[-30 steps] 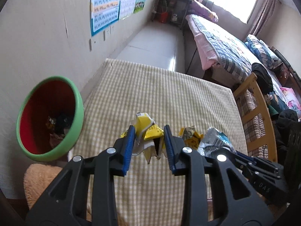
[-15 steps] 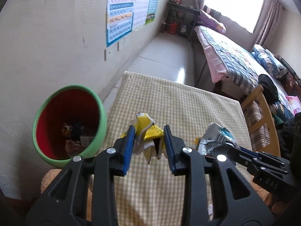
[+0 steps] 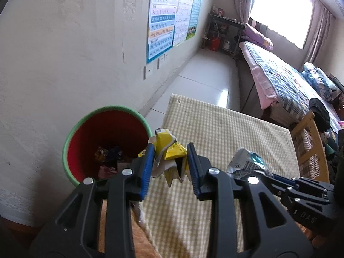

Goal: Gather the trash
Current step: 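Carry the yellow wrapper and blue-white packet over the red bin and open both tools, then grasp the small gold wrapper with the left tool while the right tool grasps the pink-white paper, then carry the gold wrapper and pink-white paper over the red bin and open both tools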

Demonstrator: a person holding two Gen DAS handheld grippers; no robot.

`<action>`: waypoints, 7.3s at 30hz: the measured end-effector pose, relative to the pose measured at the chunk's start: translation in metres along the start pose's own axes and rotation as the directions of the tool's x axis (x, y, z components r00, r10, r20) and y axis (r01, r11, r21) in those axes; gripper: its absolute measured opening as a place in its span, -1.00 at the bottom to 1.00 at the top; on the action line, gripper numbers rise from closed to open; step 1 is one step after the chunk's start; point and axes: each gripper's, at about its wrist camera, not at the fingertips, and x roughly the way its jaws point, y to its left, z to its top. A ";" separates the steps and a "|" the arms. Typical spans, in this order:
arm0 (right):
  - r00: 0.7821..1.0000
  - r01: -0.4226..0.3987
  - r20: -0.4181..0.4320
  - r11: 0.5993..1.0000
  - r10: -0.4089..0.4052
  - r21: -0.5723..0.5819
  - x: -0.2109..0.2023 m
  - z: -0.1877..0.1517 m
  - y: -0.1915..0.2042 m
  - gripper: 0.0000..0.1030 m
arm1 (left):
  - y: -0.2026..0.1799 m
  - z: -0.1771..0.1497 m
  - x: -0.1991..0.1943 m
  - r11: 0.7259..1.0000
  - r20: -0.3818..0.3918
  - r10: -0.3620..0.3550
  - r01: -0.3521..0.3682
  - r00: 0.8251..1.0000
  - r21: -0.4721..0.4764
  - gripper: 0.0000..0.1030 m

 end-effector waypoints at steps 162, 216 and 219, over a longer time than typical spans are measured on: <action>0.974 0.189 -0.149 0.976 -0.172 0.106 -0.036 -0.134 -0.152 -0.58 | -0.139 -0.050 0.099 0.955 -0.312 -0.226 0.273 0.923 0.115 -0.57; 0.998 0.057 0.039 0.997 -0.055 -0.057 0.026 0.040 0.017 -0.57 | 0.061 -0.010 0.030 0.995 -0.048 0.058 -0.061 0.997 -0.078 -0.57; 0.998 0.045 0.050 0.995 -0.040 -0.094 0.036 0.054 0.036 -0.57 | 0.081 -0.012 0.035 0.991 -0.061 0.097 -0.102 0.993 -0.086 -0.57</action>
